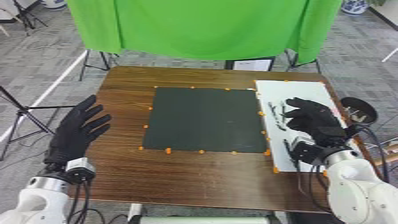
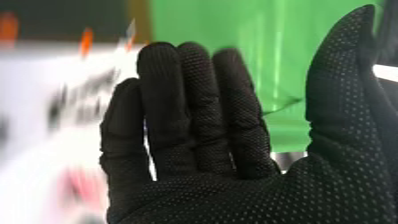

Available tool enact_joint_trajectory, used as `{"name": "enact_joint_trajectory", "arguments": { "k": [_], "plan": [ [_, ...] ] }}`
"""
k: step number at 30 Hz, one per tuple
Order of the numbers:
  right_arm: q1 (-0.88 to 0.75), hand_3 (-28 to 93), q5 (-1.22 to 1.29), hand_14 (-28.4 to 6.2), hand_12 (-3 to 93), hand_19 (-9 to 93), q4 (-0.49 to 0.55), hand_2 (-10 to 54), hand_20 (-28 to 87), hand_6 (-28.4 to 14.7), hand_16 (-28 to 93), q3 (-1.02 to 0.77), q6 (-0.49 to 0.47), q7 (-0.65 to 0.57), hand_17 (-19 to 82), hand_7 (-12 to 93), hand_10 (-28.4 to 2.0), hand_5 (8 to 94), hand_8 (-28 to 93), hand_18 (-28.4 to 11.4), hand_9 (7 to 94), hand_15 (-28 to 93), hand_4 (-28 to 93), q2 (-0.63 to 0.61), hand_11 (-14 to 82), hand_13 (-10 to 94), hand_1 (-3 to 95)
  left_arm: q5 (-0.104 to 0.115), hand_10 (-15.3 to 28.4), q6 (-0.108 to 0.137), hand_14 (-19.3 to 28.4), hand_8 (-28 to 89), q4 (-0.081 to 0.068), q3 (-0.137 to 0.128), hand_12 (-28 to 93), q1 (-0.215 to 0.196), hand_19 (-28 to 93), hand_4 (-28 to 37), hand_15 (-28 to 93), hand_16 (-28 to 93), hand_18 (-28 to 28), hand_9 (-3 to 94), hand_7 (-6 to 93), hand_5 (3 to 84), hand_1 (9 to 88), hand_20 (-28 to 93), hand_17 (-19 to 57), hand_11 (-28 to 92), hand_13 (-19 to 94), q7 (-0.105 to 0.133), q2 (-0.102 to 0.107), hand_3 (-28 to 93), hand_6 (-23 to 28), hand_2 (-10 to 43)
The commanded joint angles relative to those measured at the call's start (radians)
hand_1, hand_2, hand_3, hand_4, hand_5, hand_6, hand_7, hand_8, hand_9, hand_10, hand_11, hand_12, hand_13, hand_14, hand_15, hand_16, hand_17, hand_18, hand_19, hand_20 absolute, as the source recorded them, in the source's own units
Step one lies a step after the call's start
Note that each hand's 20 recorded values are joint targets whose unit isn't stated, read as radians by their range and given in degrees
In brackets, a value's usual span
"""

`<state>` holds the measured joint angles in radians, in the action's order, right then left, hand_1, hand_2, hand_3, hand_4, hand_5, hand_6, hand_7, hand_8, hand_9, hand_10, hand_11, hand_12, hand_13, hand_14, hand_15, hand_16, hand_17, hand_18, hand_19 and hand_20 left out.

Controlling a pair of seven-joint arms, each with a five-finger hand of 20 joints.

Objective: Arrange flowers

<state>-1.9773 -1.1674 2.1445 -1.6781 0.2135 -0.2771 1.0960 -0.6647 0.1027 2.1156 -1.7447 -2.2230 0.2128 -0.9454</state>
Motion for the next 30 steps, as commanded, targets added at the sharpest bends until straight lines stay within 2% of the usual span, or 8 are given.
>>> {"name": "enact_joint_trajectory", "arguments": {
  "k": [1, 8, 10, 11, 14, 17, 24, 30],
  "plan": [
    [-0.109, 80, -0.849, -10.7, 30.5, 89, 0.109, -9.5, 47, 0.4, 25, -0.059, -0.149, -0.144, 31, 43, -11.4, 60.8, -18, -20.8, 66.6, 76, -28, -0.201, 50.9, 63, 24.5, -0.001, 11.8, 0.009, 16.4, -13, 0.012, -0.015, 17, -0.032, 44, -26.5, 40, -2, 22.5, 19.1, 24.4, 23.8, 28.0, 12, -8.7, 25, 18, 0.002, -0.001, 68, 2.7, -5.1],
    [-0.102, 72, -1.015, -11.2, 38.7, 93, 0.136, -9.5, 51, 0.7, 32, -0.019, -0.424, -0.345, 32, 47, -11.6, 64.0, -17, -21.9, 69.4, 79, -28, -0.252, 56.0, 66, 20.8, -0.002, 11.9, 0.005, 16.4, -13, 0.015, -0.021, 16, -0.037, 44, -26.6, 40, -2, 22.5, 19.1, 24.4, 23.8, 28.0, 12, -8.7, 25, 18, -0.001, 0.002, 68, 2.7, -5.1],
    [-0.104, 54, -1.009, -11.7, 41.5, 92, 0.133, -9.5, 51, -0.5, 34, -0.019, -0.475, -0.394, 32, 46, -12.4, 62.1, -16, -22.2, 67.6, 79, -28, -0.247, 56.1, 65, 29.2, 0.0, 11.9, 0.003, 16.5, -13, 0.01, -0.018, 16, -0.026, 44, -26.6, 40, -2, 22.6, 19.1, 24.4, 23.8, 28.0, 12, -8.7, 25, 18, -0.007, 0.008, 68, 2.7, -5.0],
    [-0.111, 34, -1.016, -11.9, 42.4, 92, 0.128, -9.5, 51, -1.1, 34, -0.017, -0.483, -0.41, 31, 45, -12.8, 61.2, -15, -22.2, 66.7, 79, -28, -0.246, 56.0, 64, 37.9, 0.0, 11.9, 0.004, 16.5, -13, 0.01, -0.017, 16, -0.023, 44, -26.5, 40, -2, 22.6, 19.2, 24.3, 23.8, 27.9, 12, -8.7, 25, 18, -0.009, 0.01, 68, 2.7, -5.0],
    [-0.112, 13, -1.042, -12.3, 43.7, 91, 0.12, -9.5, 52, -1.6, 35, -0.004, -0.52, -0.443, 30, 45, -13.3, 60.2, -15, -22.5, 65.0, 79, -18, -0.24, 56.2, 62, 41.3, -0.003, 11.9, 0.006, 16.5, -13, 0.01, -0.015, 16, -0.022, 44, -26.5, 40, -2, 22.6, 19.1, 24.3, 23.8, 27.9, 12, -8.7, 25, 18, -0.008, 0.009, 68, 2.7, -5.0],
    [-0.101, 12, -1.049, -12.7, 43.9, 91, 0.114, -9.5, 52, -2.4, 35, 0.02, -0.552, -0.462, 30, 45, -13.6, 58.9, -15, -22.4, 63.8, 80, -17, -0.24, 56.6, 61, 39.6, -0.002, 11.8, 0.011, 16.5, -13, 0.017, -0.022, 17, -0.038, 44, -26.4, 40, -2, 22.6, 19.2, 24.3, 23.8, 27.9, 12, -8.7, 25, 18, -0.012, 0.001, 68, 2.7, -5.0],
    [-0.067, 19, -1.019, -13.0, 44.2, 91, 0.092, -9.5, 52, -2.6, 35, 0.057, -0.578, -0.466, 29, 45, -13.8, 58.5, -15, -22.6, 62.9, 80, -21, -0.23, 56.7, 60, 36.5, -0.003, 11.9, 0.008, 16.5, -13, 0.013, -0.018, 17, -0.03, 44, -26.4, 40, -2, 22.6, 19.1, 24.5, 23.8, 28.0, 12, -8.7, 25, 18, -0.013, 0.002, 68, 2.7, -5.0],
    [-0.047, 38, -0.989, -13.7, 44.2, 91, 0.08, -9.5, 52, -3.2, 35, 0.074, -0.614, -0.467, 29, 44, -14.1, 59.3, -14, -22.8, 63.1, 80, -28, -0.227, 56.4, 60, 23.8, -0.001, 11.9, 0.004, 16.5, -13, 0.009, -0.013, 16, -0.026, 44, -26.5, 40, -2, 22.6, 19.3, 24.5, 23.9, 27.9, 12, -8.8, 25, 18, -0.018, 0.0, 68, 2.7, -5.0]
  ]
}}
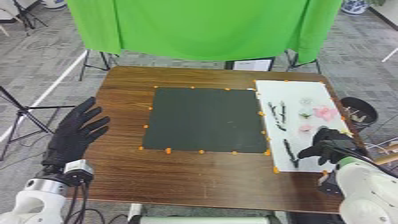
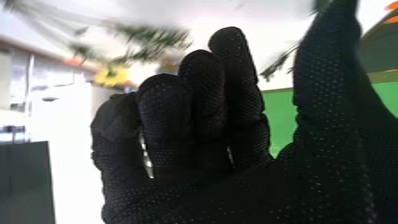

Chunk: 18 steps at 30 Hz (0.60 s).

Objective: Arrange flowers

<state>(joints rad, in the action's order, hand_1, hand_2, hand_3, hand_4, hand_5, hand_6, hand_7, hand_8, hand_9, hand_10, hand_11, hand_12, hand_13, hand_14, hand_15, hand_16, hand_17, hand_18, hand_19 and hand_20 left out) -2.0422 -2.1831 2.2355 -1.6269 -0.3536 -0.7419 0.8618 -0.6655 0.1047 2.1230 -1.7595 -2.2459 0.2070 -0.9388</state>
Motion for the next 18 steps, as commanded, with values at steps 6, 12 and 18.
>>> {"name": "enact_joint_trajectory", "arguments": {
  "k": [6, 12, 18],
  "plan": [
    [0.013, 41, 0.04, -14.7, 44.3, 90, -0.02, -9.5, 52, -4.3, 35, 0.019, -0.094, -0.008, 28, 41, -15.3, 58.0, -13, -23.2, 60.4, 79, -28, 0.009, 55.2, 58, 19.5, -0.001, 11.9, 0.0, 16.5, -13, 0.003, 0.001, 16, -0.005, 44, -26.5, 40, -2, 22.7, 19.3, 24.5, 23.8, 27.8, 12, -8.8, 25, 18, -0.013, -0.007, 68, 2.7, -4.9],
    [0.006, 50, 0.023, -14.9, 43.7, 90, -0.02, -9.5, 52, -4.3, 34, 0.041, -0.123, -0.009, 27, 41, -15.4, 57.0, -13, -23.2, 59.3, 79, -28, 0.01, 55.3, 57, 18.0, -0.002, 11.9, -0.001, 16.5, -13, 0.001, 0.006, 16, 0.001, 44, -26.7, 40, -2, 22.7, 19.5, 24.4, 23.8, 27.7, 12, -8.8, 26, 18, -0.018, -0.006, 68, 2.7, -4.9],
    [0.005, 67, -0.014, -13.6, 42.7, 90, -0.04, -9.5, 51, -3.4, 33, 0.084, -0.132, -0.016, 28, 44, -14.4, 56.7, -14, -22.7, 60.4, 80, -28, 0.014, 56.3, 58, 17.0, -0.003, 12.0, -0.005, 16.6, -13, 0.0, 0.006, 16, 0.003, 44, -26.7, 40, -2, 22.7, 19.6, 24.4, 23.8, 27.8, 12, -8.8, 26, 18, -0.021, -0.007, 68, 2.7, -4.7]
  ]
}}
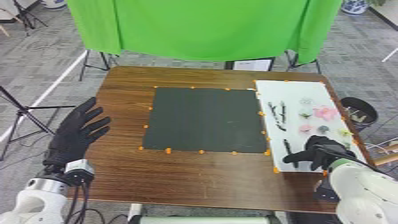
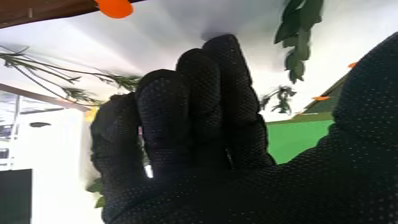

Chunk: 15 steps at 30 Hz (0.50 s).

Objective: Arrange flowers

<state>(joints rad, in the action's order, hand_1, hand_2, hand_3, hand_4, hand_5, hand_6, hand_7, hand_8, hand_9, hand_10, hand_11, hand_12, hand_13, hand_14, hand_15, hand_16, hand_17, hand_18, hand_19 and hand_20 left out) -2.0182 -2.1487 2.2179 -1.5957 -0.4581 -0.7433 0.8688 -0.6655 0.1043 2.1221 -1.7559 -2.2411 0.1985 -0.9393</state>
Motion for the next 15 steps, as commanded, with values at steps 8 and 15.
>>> {"name": "enact_joint_trajectory", "arguments": {
  "k": [8, 15],
  "plan": [
    [-0.008, 71, -0.093, -11.4, 42.7, 92, -0.049, -9.5, 50, -1.5, 33, 0.125, -0.038, -0.021, 32, 47, -13.3, 59.3, -16, -21.9, 64.8, 79, -28, 0.015, 57.2, 62, 24.2, -0.005, 11.9, -0.006, 16.7, -13, -0.004, 0.012, 16, 0.007, 44, -26.8, 40, -2, 22.7, 19.6, 24.5, 23.8, 27.8, 12, -8.8, 26, 18, -0.017, -0.005, 68, 2.7, -4.8],
    [-0.013, 75, -0.143, -9.5, 43.1, 93, -0.07, -9.5, 51, 0.3, 34, 0.179, -0.003, 0.002, 37, 48, -11.4, 65.2, -16, -20.8, 70.8, 78, -28, 0.016, 56.5, 68, 31.5, -0.006, 11.9, -0.005, 16.6, -13, -0.003, 0.008, 16, 0.0, 44, -26.8, 40, -2, 22.8, 19.5, 24.6, 23.7, 27.8, 12, -8.9, 26, 18, -0.019, -0.008, 68, 2.7, -4.7]
  ]
}}
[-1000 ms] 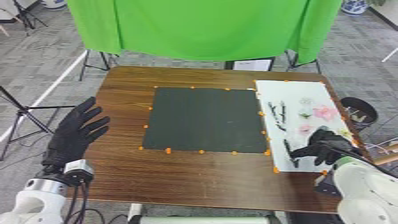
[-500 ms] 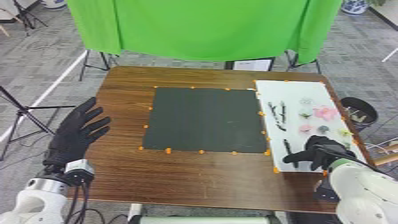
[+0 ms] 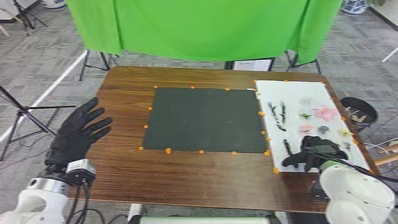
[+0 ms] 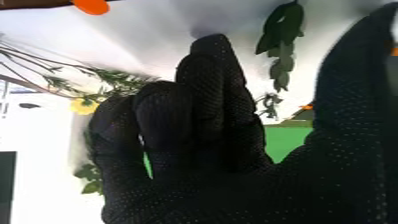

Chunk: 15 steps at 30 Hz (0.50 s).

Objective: Arrange flowers

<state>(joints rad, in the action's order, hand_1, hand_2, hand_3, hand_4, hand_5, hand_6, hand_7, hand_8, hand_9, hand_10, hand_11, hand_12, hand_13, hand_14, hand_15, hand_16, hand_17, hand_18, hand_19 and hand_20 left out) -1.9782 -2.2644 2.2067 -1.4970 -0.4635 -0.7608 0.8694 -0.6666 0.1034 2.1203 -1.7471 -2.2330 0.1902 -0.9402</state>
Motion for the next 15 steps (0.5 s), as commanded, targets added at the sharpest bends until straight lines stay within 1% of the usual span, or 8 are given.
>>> {"name": "enact_joint_trajectory", "arguments": {
  "k": [1, 2, 4, 5, 6, 7, 10, 15],
  "plan": [
    [-0.057, 75, -0.04, -9.4, 43.2, 93, -0.062, -9.5, 51, 0.5, 34, 0.088, 0.013, 0.024, 38, 48, -11.1, 66.0, -16, -20.7, 71.3, 78, -28, 0.015, 56.5, 69, 33.0, -0.005, 11.9, -0.004, 16.6, -13, -0.002, 0.0, 16, -0.005, 44, -26.8, 40, -2, 22.8, 19.6, 24.6, 23.7, 27.8, 12, -8.9, 26, 18, -0.011, -0.008, 68, 2.7, -4.7],
    [-0.06, 74, -0.051, -9.3, 43.3, 93, -0.066, -9.5, 51, 0.5, 35, 0.093, 0.017, 0.027, 38, 47, -11.0, 66.1, -13, -20.6, 71.5, 78, -28, 0.018, 56.5, 69, 34.2, -0.005, 11.9, -0.003, 16.6, -13, -0.003, 0.001, 16, -0.004, 44, -26.8, 40, -2, 22.8, 19.6, 24.6, 23.7, 27.8, 12, -8.9, 26, 18, -0.012, -0.008, 68, 2.7, -4.7],
    [-0.068, 66, -0.051, -8.7, 43.4, 93, -0.073, -9.5, 52, 0.8, 35, 0.099, 0.042, 0.034, 39, 47, -10.4, 66.7, 2, -20.4, 72.6, 78, -28, 0.02, 56.7, 71, 41.1, -0.005, 11.9, -0.005, 16.6, -13, -0.003, 0.003, 16, -0.004, 44, -26.7, 40, -2, 22.8, 19.6, 24.6, 23.8, 27.8, 12, -8.9, 26, 18, -0.013, -0.008, 68, 2.7, -4.7],
    [-0.07, 61, -0.055, -8.1, 43.3, 93, -0.077, -9.5, 53, 1.0, 35, 0.103, 0.056, 0.041, 41, 48, -9.8, 67.7, 7, -20.3, 75.1, 78, -28, 0.02, 56.7, 72, 46.6, -0.005, 11.9, -0.008, 16.6, -13, -0.004, 0.003, 16, -0.003, 44, -26.7, 40, -2, 22.8, 19.5, 24.6, 23.7, 27.9, 12, -8.9, 26, 18, -0.013, -0.009, 68, 2.7, -4.7],
    [-0.072, 60, -0.061, -7.8, 43.5, 93, -0.081, -9.5, 54, 1.3, 36, 0.106, 0.066, 0.055, 41, 49, -9.3, 68.8, 8, -20.1, 76.7, 78, -28, 0.021, 56.5, 73, 49.0, -0.005, 11.9, -0.008, 16.5, -13, -0.003, 0.004, 16, -0.004, 44, -26.8, 40, -2, 22.8, 19.6, 24.5, 23.7, 27.9, 12, -8.9, 26, 18, -0.013, -0.01, 68, 2.7, -4.7],
    [-0.073, 62, -0.06, -7.6, 43.7, 93, -0.086, -9.5, 55, 1.4, 36, 0.112, 0.072, 0.06, 42, 49, -9.1, 69.4, 8, -19.9, 77.4, 78, -28, 0.02, 56.5, 73, 49.4, -0.005, 11.9, -0.007, 16.5, -13, -0.003, 0.004, 16, -0.004, 44, -26.8, 40, -2, 22.8, 19.6, 24.6, 23.7, 27.9, 12, -8.9, 26, 18, -0.014, -0.009, 68, 2.7, -4.7],
    [-0.073, 73, -0.058, -7.1, 52.7, 93, -0.1, -9.5, 57, 2.7, 37, 0.118, 0.062, 0.094, 43, 49, -7.5, 72.1, 9, -19.7, 80.9, 78, -28, 0.021, 51.9, 75, 48.7, -0.002, 11.9, -0.002, 16.5, -13, -0.006, 0.006, 16, -0.001, 44, -26.9, 40, -2, 22.8, 19.6, 24.6, 23.7, 27.9, 12, -8.9, 26, 18, -0.011, -0.007, 68, 2.7, -4.6],
    [-0.084, 83, -0.043, -7.1, 59.3, 93, -0.116, -9.5, 60, 2.5, 38, 0.112, 0.077, 0.136, 44, 50, -7.2, 71.3, 17, -20.2, 81.9, 79, -28, 0.027, 49.0, 76, 46.9, 0.0, 11.9, -0.005, 16.6, -13, -0.006, 0.005, 16, -0.005, 44, -26.9, 40, -2, 22.8, 19.6, 24.7, 23.7, 27.9, 12, -8.9, 26, 18, -0.01, -0.006, 68, 2.7, -4.6]
  ]
}}
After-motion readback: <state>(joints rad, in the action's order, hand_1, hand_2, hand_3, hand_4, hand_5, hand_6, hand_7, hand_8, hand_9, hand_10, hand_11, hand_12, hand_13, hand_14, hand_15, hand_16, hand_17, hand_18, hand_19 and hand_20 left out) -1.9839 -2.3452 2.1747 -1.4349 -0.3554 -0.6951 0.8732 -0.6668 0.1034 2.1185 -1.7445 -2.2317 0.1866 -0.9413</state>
